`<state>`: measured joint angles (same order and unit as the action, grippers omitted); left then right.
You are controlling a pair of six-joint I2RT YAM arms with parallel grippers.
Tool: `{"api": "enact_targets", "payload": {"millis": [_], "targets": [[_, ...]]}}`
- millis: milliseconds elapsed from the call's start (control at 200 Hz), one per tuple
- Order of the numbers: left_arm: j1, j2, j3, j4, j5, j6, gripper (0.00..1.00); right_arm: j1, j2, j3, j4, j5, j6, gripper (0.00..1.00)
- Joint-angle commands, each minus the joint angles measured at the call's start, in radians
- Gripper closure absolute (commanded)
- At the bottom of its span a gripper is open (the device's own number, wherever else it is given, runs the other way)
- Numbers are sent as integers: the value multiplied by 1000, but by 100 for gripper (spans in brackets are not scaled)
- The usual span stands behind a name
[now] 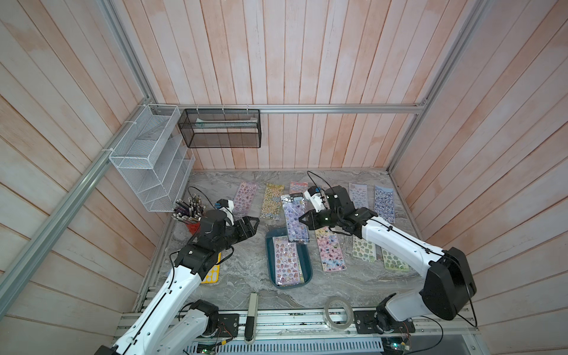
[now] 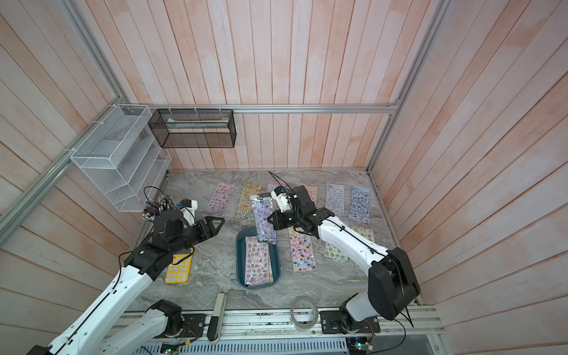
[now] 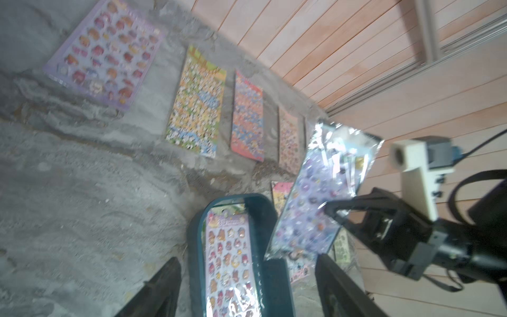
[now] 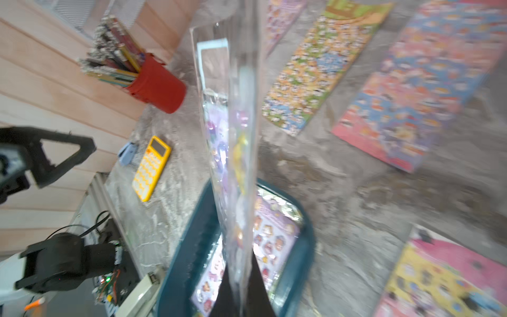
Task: Take the stickers out of the storage box
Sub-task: Move the storage box to the center of the board.
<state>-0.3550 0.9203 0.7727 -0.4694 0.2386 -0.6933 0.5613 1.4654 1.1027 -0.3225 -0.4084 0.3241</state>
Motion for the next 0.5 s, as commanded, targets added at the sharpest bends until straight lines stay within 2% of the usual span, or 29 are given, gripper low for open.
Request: {"api": "enact_targets", "payload": {"millis": [0,105,185,495], "targets": [[0,57,-25,-111,56,38,26,-67,-46,11,-163,45,-58,100],[-20,120,-47,-84,98,7,26,-114,-72,6,-188,79,-59,100],[-55,177,-45,-77,84,-12,27,-136,-84,-1,-196,85,-59,100],[-229,424,73,-136,-85,-49,27,-137,-187,-35,-167,197,-85,100]]}}
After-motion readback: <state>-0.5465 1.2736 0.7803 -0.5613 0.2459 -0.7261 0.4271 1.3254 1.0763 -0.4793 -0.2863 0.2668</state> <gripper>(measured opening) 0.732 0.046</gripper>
